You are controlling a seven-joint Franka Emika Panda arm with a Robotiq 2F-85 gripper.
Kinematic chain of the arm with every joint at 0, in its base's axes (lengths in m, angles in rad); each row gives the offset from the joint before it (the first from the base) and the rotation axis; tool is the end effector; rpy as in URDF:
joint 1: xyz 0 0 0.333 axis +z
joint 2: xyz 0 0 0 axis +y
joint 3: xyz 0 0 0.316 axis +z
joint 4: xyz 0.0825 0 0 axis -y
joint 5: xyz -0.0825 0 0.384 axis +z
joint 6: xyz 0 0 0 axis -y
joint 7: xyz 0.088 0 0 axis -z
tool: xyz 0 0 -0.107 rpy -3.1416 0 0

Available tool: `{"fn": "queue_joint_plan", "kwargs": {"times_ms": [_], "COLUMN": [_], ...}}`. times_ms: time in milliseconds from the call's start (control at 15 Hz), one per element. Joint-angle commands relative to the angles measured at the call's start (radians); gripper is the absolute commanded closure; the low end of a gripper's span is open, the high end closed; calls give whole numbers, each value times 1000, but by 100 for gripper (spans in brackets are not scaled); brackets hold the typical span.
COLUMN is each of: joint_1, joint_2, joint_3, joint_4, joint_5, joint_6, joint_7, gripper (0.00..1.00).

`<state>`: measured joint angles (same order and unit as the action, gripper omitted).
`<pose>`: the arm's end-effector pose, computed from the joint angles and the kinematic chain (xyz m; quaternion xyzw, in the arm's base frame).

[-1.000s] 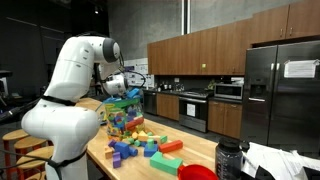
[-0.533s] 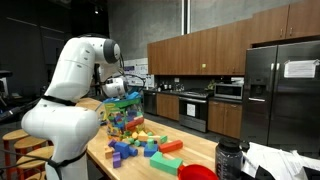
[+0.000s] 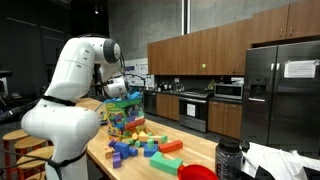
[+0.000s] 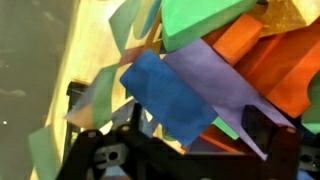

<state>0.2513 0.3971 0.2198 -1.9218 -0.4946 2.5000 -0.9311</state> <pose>0.5740 0.2863 0.3077 0.6341 0.7568 0.0674 0.1435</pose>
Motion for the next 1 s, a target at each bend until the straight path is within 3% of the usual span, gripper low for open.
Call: {"fn": "queue_joint_plan", "kwargs": {"times_ms": [0, 133, 200, 667, 933], "joint_1": [6, 8, 7, 0, -4], "joint_2": [-22, -21, -21, -27, -31], "joint_3": [-26, -32, -33, -28, -24], "joint_4": [-10, -12, -12, -7, -8], "joint_5": [-56, -78, -86, -97, -86], "joint_6": [-38, -36, -36, -29, -39], "joint_7": [-12, -4, -3, 1, -9], "gripper": [0, 0, 20, 67, 73]}}
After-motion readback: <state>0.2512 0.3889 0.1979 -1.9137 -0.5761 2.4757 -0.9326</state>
